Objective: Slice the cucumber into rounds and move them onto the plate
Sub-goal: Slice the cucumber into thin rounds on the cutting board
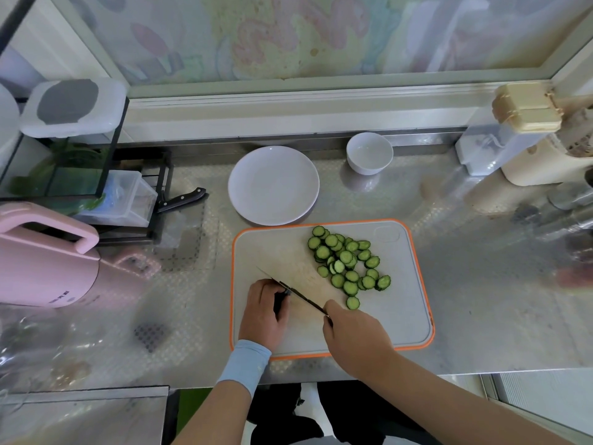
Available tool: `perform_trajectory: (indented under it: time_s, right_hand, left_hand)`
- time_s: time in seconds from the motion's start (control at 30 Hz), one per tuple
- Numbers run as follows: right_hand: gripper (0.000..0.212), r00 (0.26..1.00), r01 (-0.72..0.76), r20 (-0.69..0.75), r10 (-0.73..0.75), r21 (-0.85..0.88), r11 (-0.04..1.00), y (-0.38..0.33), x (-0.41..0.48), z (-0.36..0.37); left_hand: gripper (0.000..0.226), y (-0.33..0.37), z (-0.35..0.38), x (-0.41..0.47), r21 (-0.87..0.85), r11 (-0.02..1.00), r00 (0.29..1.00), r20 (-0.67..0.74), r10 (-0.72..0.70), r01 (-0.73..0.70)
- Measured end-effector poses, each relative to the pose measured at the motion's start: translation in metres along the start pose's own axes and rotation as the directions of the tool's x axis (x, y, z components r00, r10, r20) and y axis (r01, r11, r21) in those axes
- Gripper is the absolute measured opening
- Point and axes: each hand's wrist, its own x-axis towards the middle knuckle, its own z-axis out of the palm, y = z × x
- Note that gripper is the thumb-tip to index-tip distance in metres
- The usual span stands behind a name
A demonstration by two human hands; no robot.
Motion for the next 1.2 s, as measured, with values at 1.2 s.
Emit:
perform_trajectory:
  time_s: [1.2]
  right_hand:
    - [0.016,0.999,-0.009,0.05,0.007,0.044,0.999,-0.018,0.043,0.01]
  left_hand:
    - [0.024,0.004,-0.003,-0.005,0.036,0.999,0.999,0.003,0.033,-0.033]
